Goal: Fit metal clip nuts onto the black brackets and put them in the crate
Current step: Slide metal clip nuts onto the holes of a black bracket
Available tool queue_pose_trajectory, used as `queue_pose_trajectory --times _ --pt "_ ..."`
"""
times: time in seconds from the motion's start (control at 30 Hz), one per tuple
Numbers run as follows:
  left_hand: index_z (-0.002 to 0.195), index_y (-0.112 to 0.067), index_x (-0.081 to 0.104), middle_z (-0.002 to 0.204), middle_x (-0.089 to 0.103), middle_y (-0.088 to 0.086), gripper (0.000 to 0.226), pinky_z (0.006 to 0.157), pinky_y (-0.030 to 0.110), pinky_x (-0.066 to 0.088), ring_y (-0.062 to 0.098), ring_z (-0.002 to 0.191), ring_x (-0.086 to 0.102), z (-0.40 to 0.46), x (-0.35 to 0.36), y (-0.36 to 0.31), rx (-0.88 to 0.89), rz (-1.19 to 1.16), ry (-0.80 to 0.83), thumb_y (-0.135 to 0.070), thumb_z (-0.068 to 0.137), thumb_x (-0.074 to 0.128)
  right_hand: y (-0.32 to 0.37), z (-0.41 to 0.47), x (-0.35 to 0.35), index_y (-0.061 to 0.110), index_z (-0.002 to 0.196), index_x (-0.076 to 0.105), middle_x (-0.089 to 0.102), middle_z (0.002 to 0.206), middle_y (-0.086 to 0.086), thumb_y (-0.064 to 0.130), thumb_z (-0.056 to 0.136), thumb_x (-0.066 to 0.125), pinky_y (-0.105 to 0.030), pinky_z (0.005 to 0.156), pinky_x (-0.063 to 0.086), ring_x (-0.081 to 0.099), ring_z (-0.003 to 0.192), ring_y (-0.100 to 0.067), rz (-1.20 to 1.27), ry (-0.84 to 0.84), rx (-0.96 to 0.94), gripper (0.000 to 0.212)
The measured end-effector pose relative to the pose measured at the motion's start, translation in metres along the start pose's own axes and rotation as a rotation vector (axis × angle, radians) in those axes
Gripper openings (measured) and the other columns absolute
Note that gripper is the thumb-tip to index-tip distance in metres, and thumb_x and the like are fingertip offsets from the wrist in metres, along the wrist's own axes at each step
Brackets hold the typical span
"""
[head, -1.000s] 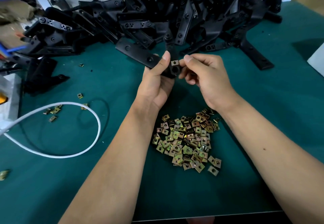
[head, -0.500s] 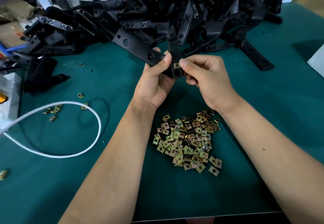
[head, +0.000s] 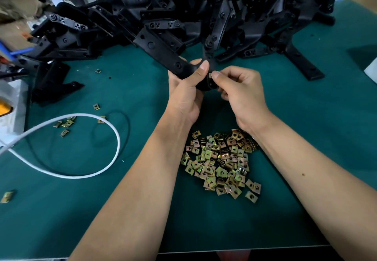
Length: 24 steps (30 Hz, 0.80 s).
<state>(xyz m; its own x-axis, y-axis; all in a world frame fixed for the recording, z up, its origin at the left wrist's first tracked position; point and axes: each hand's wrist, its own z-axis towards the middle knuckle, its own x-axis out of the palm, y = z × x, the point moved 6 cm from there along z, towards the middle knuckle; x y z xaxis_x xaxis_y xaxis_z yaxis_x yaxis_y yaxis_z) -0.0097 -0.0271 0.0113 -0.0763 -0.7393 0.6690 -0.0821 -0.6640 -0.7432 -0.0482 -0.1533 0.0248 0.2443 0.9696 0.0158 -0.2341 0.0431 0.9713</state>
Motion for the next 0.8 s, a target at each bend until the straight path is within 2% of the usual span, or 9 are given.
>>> queue_pose_trajectory --times 0.1,0.23,0.3,0.37,0.47,0.5,0.57,0.67,0.8 --pt "0.099 -0.018 0.051 0.086 0.066 -0.001 0.034 0.071 0.035 0.058 0.016 0.077 0.067 0.000 0.000 0.001 0.013 0.007 -0.016 0.010 0.088 0.069 0.003 0.000 -0.002 0.010 0.072 0.073 0.059 0.058 0.010 0.018 0.094 0.072 -0.021 0.060 0.042 0.052 0.062 -0.005 -0.089 -0.002 -0.050 0.023" --pt "0.100 -0.013 0.052 0.089 0.067 0.005 0.028 0.079 0.041 0.058 0.024 0.086 0.067 0.002 0.000 0.000 -0.032 -0.012 -0.002 0.008 0.090 0.067 0.008 0.007 -0.010 0.006 0.079 0.075 0.062 0.062 -0.008 0.032 0.100 0.064 -0.032 0.057 0.043 0.055 0.062 -0.015 -0.154 0.064 -0.043 0.035" --pt "0.103 -0.011 0.053 0.090 0.066 0.006 0.025 0.079 0.039 0.057 0.023 0.084 0.067 0.004 -0.003 -0.002 -0.051 -0.036 -0.006 0.006 0.091 0.066 0.007 0.008 -0.011 0.011 0.080 0.076 0.066 0.065 -0.007 0.036 0.104 0.056 -0.031 0.055 0.042 0.057 0.062 -0.016 -0.147 0.089 0.023 0.039" --pt "0.116 -0.008 0.053 0.092 0.066 0.006 0.029 0.075 0.034 0.058 0.020 0.082 0.068 0.007 -0.008 -0.007 -0.058 -0.091 -0.028 0.005 0.092 0.064 0.009 0.007 -0.006 0.017 0.079 0.078 0.070 0.069 -0.002 0.035 0.105 0.056 -0.033 0.063 0.045 0.061 0.064 -0.011 -0.344 0.235 -0.022 0.038" --pt "0.128 -0.005 0.054 0.099 0.068 0.009 0.040 0.071 0.032 0.059 0.022 0.089 0.069 0.011 -0.018 -0.015 -0.060 -0.171 -0.067 0.003 0.090 0.064 0.013 -0.009 0.017 0.025 0.090 0.082 0.075 0.084 0.010 0.031 0.093 0.075 -0.037 0.087 0.053 0.069 0.084 -0.004 -0.624 0.656 -0.130 0.010" --pt "0.122 -0.002 0.059 0.097 0.070 0.009 0.033 0.070 0.032 0.059 0.022 0.087 0.071 0.011 -0.019 -0.017 -0.063 -0.181 -0.068 0.003 0.089 0.064 0.014 -0.016 0.025 0.028 0.094 0.082 0.074 0.090 0.014 0.032 0.088 0.081 -0.037 0.093 0.051 0.068 0.092 -0.005 -0.663 0.772 -0.162 0.007" --pt "0.094 -0.003 0.073 0.087 0.075 0.007 0.013 0.067 0.031 0.059 0.020 0.079 0.074 0.009 -0.020 -0.019 -0.070 -0.210 -0.052 0.004 0.090 0.063 0.013 -0.026 0.036 0.036 0.098 0.080 0.068 0.094 0.018 0.036 0.082 0.086 -0.035 0.103 0.044 0.062 0.100 -0.003 -0.712 0.905 -0.171 0.017" --pt "0.064 -0.014 0.078 0.077 0.076 0.002 0.037 0.063 0.028 0.057 0.014 0.072 0.074 0.008 -0.017 -0.019 -0.077 -0.199 0.017 0.001 0.092 0.059 0.013 -0.032 0.042 0.037 0.090 0.079 0.063 0.093 0.018 0.034 0.079 0.088 -0.028 0.102 0.039 0.056 0.102 -0.001 -0.712 0.950 -0.146 0.014" --pt "0.058 -0.017 0.075 0.072 0.073 -0.004 0.042 0.064 0.027 0.055 0.010 0.070 0.071 0.009 -0.017 -0.021 -0.072 -0.155 0.056 -0.001 0.092 0.059 0.013 -0.030 0.038 0.031 0.083 0.075 0.067 0.093 0.014 0.027 0.083 0.085 -0.026 0.093 0.043 0.060 0.099 -0.004 -0.686 0.966 -0.111 0.011"
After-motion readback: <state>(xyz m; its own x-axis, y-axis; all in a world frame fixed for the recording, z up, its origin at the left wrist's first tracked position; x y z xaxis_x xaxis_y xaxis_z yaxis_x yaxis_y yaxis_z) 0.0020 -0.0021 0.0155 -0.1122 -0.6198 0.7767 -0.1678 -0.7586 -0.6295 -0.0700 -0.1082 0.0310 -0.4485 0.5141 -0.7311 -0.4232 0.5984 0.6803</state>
